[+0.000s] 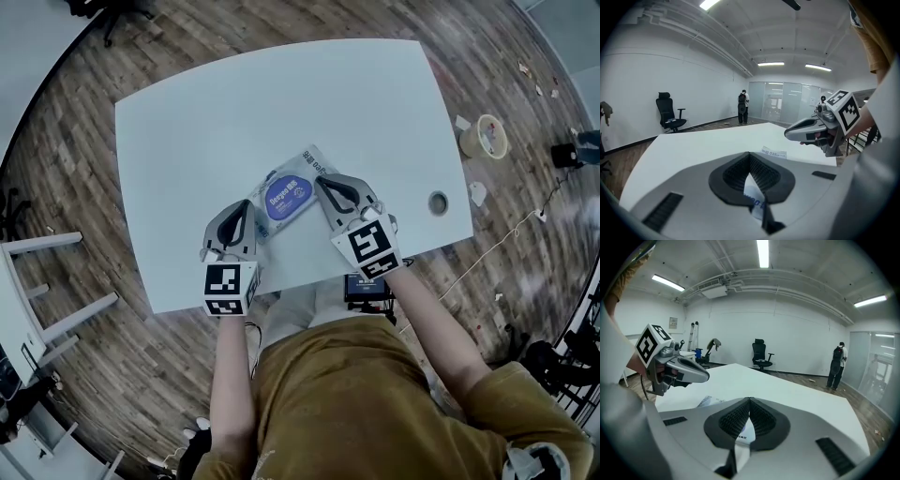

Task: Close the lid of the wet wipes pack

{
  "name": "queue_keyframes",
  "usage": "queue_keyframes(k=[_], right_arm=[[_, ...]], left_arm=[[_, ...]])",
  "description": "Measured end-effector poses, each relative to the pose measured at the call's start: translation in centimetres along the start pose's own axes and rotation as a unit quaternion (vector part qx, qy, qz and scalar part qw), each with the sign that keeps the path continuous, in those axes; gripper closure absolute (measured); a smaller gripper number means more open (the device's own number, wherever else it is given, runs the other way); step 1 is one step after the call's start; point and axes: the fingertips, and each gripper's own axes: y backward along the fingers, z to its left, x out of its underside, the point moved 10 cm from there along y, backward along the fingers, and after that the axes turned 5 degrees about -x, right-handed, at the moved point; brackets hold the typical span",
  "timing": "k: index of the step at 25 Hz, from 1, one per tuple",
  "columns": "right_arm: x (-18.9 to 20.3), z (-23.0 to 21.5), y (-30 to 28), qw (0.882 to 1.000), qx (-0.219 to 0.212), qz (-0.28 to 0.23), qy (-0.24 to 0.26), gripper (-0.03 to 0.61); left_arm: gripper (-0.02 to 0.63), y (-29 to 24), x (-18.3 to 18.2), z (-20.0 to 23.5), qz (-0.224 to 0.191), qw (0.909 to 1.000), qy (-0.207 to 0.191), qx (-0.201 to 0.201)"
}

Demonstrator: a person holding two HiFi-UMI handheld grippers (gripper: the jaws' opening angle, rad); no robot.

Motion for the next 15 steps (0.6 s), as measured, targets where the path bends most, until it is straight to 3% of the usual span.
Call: queue_keyframes(k=[15], right_arm=[[-3.5,-0.3,5.4,0.995,0.06,-0.076,0.002,0.572]], left_arm=[[0.621,4.1,-4.3,-0.7,-0.098,0.9938,-0.02,-0.048]])
